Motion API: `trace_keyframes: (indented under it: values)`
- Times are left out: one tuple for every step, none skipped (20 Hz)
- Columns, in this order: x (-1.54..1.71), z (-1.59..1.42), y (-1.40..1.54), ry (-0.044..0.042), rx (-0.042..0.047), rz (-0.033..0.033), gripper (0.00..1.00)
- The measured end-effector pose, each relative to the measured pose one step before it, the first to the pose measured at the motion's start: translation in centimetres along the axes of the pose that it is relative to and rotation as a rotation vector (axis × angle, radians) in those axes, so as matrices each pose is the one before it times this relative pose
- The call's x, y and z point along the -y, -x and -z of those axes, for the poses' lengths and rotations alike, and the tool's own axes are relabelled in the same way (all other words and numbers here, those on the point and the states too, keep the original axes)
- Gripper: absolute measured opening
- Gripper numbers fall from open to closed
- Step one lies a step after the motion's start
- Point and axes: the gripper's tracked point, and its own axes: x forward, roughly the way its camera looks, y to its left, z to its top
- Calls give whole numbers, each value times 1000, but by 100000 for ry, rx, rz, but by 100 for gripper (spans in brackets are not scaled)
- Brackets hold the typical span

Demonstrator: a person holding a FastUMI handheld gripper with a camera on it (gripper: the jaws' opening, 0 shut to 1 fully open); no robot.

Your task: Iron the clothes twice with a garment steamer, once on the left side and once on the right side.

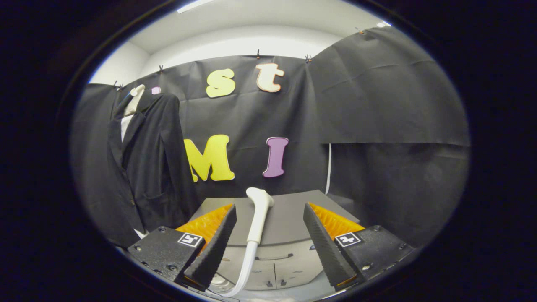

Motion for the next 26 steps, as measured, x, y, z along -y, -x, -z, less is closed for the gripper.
trace_keyframes:
  values:
    - [-246, -346, -1614, 1119, -688, -909, 99]
    - [-324, -368, -1655, 1320, -961, -969, 99]
    - [-155, -232, -1570, 1257, -1138, -708, 99]
    - [-168, -77, -1448, 653, -1318, -867, 99]
    - [-412, 194, -1597, 410, -2098, -1413, 100]
    - [-337, 347, -1544, 66, -2473, -1485, 100]
    - [-98, 313, -1378, -491, -2172, -1098, 100]
    - [-90, 337, -1306, -329, -2501, -764, 100]
    - [-161, 569, -1462, 146, -2095, -732, 100]
    - [30, 614, -1296, 274, -2308, 89, 100]
    - [141, 644, -1161, 204, -2298, 32, 100]
    - [103, 635, -1112, -169, -2475, -405, 100]
    - [-2, 689, -1113, -236, -2706, -93, 100]
    - [175, 526, -1084, -225, -2856, -67, 100]
    - [7, 596, -1027, -172, -2677, -456, 100]
    - [223, 371, -955, -509, -2348, -299, 100]
    - [115, 161, -929, -390, -2044, -306, 100]
    - [225, 221, -860, -294, -1996, -2, 100]
    - [59, 320, -671, -215, -1635, -137, 100]
    - [80, 260, -613, -416, -1872, -629, 100]
    - [-17, 251, -711, -739, -2062, -713, 100]
    - [-134, 323, -458, -960, -2338, -1060, 99]
    - [-203, 463, -443, -703, -1894, -1574, 98]
    - [-200, 171, -357, -754, -1401, -1193, 97]
    - [18, 182, -66, -401, -1042, -814, 96]
    - [-229, 175, -154, -331, -1084, -865, 93]
